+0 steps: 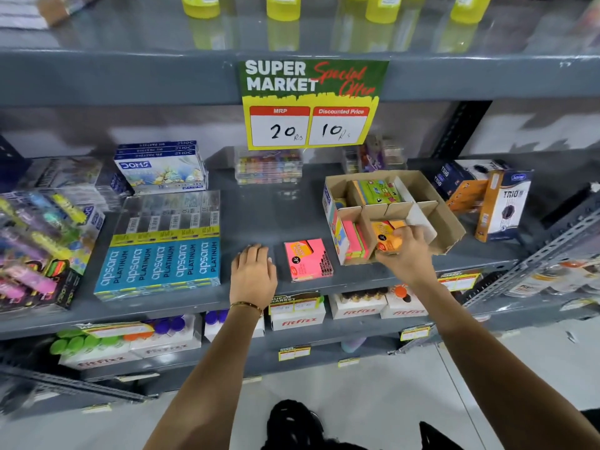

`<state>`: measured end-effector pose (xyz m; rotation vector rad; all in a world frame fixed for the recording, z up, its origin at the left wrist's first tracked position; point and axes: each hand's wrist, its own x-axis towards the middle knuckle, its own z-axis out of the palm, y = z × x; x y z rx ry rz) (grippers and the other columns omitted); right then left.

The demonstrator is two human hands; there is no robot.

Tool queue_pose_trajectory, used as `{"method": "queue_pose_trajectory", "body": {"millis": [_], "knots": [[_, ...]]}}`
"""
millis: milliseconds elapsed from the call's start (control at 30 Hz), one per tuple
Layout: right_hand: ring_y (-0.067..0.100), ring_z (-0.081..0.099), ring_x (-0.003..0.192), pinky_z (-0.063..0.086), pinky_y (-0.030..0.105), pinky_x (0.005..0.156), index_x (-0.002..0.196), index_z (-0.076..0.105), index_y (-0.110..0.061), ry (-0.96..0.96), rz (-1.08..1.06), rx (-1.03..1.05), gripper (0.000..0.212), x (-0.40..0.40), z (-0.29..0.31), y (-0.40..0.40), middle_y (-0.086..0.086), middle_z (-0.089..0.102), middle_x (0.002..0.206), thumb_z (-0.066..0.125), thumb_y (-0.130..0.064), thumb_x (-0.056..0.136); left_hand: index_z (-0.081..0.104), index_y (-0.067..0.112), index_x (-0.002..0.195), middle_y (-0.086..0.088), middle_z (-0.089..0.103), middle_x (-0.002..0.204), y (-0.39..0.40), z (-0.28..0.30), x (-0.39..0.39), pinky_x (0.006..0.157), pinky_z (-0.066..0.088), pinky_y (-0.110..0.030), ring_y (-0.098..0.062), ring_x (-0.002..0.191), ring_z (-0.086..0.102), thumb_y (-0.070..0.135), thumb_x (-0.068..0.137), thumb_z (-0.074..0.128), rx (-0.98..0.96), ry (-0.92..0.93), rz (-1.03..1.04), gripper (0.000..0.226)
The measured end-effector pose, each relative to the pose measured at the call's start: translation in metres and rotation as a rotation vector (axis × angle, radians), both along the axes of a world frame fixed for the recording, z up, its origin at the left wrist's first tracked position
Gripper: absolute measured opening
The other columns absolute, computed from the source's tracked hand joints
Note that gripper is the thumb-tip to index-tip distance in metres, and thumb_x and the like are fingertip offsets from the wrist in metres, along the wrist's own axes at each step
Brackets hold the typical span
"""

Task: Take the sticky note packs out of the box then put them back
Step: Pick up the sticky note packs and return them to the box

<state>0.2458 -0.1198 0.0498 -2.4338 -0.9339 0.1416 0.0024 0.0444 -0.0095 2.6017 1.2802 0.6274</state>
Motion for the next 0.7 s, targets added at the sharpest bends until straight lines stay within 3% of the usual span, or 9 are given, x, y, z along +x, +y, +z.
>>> {"method": "queue_pose_trajectory", "body": {"millis": [267,467,567,700], "knots": [[0.035,0.041,0.121,0.039,0.051,0.102,0.123,0.048,-0.003,-0.050,0.080,-0.048,0.062,-0.001,0.003,-0.001,0.019,0.049,0.126,0.073,-0.035,0.076,0.063,0.000,0.109,-0.020,0.065,0.107,0.000,0.000,0.000,0.089,0.045,-0.050,-0.037,0.102,0.058,0.008,0.086,0.059,0.029,-0.036,0.001,0.025],[0.027,0.055,0.102,0.050,0.035,0.080,0.111,0.057,-0.005,-0.035,-0.035,0.398,0.031,-0.068,0.031,-0.007,0.013,0.058,0.114,0.062,-0.019,0.084,0.065,-0.001,0.107,-0.021,0.065,0.107,0.000,0.002,0.000,0.090,0.045,-0.050,-0.038,0.102,0.058,0.009,0.086,0.061,0.033,-0.093,0.012,0.023],[0.025,0.060,0.094,0.051,0.032,0.076,0.110,0.057,-0.006,-0.031,0.152,0.286,0.030,-0.118,0.028,0.010,0.013,0.059,0.111,0.062,-0.025,0.087,0.064,-0.003,0.105,-0.023,0.065,0.106,-0.001,0.002,-0.001,0.090,0.045,-0.051,-0.041,0.102,0.058,0.005,0.083,0.064,0.059,-0.112,0.019,0.023],[0.040,0.045,0.117,0.043,0.048,0.098,0.127,0.044,0.000,-0.139,0.235,-0.033,0.066,-0.149,0.000,0.046,0.023,0.049,0.124,0.054,-0.051,0.085,0.063,-0.006,0.104,-0.026,0.063,0.107,-0.003,-0.002,-0.006,0.089,0.045,-0.052,-0.044,0.103,0.056,0.003,0.083,0.063,0.044,-0.112,0.023,0.023]]}}
